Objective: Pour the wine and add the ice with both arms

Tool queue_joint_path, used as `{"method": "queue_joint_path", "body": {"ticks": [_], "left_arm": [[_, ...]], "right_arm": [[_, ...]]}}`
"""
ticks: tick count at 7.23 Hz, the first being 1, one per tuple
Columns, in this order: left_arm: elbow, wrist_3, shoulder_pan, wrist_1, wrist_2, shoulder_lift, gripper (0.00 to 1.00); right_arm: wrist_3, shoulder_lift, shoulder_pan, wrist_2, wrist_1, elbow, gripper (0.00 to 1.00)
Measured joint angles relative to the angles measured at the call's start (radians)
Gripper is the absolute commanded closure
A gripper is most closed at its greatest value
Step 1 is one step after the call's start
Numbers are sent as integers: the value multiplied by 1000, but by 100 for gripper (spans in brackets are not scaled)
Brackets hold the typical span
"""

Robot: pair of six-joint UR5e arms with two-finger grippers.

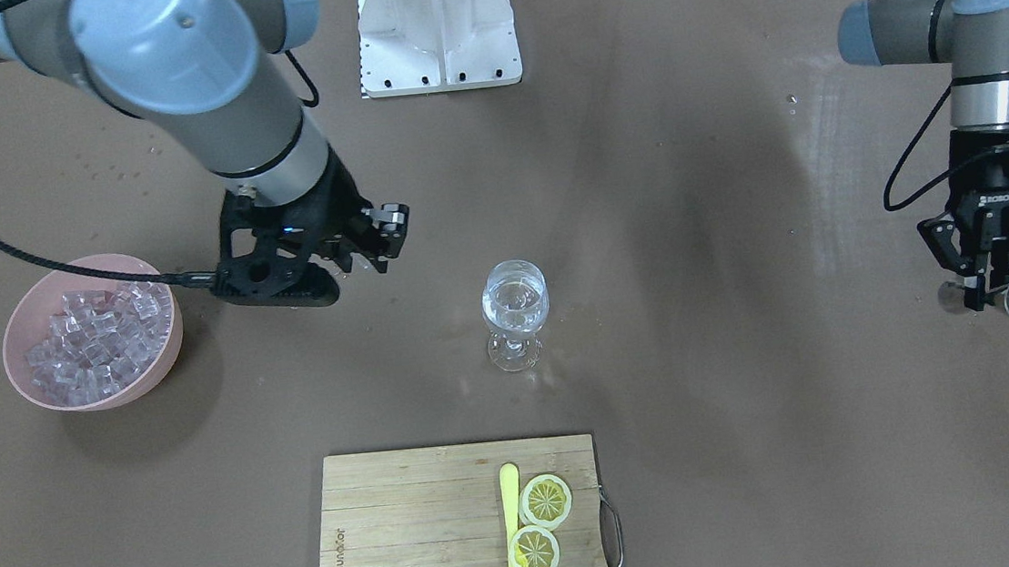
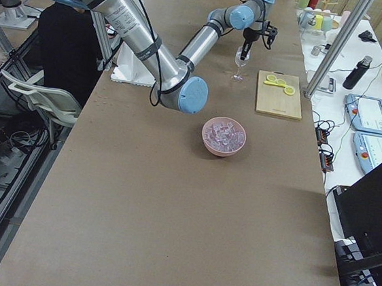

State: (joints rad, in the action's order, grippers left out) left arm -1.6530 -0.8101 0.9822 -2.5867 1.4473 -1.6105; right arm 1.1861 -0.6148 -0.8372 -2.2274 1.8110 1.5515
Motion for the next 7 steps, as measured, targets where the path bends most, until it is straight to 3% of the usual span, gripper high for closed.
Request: {"method": "queue_joint_path", "body": {"ticks": [3, 4, 7], "left_arm": [[254, -69, 22, -397, -82, 29, 100], [326, -78, 26, -478, -96, 34, 99], [413, -82, 22, -530, -128, 74, 98]], "right_arm": [[148, 187, 75, 86, -192, -293, 100], [164, 215, 86, 102, -235, -353, 100], [177, 230, 96, 114, -273, -390, 100]]}}
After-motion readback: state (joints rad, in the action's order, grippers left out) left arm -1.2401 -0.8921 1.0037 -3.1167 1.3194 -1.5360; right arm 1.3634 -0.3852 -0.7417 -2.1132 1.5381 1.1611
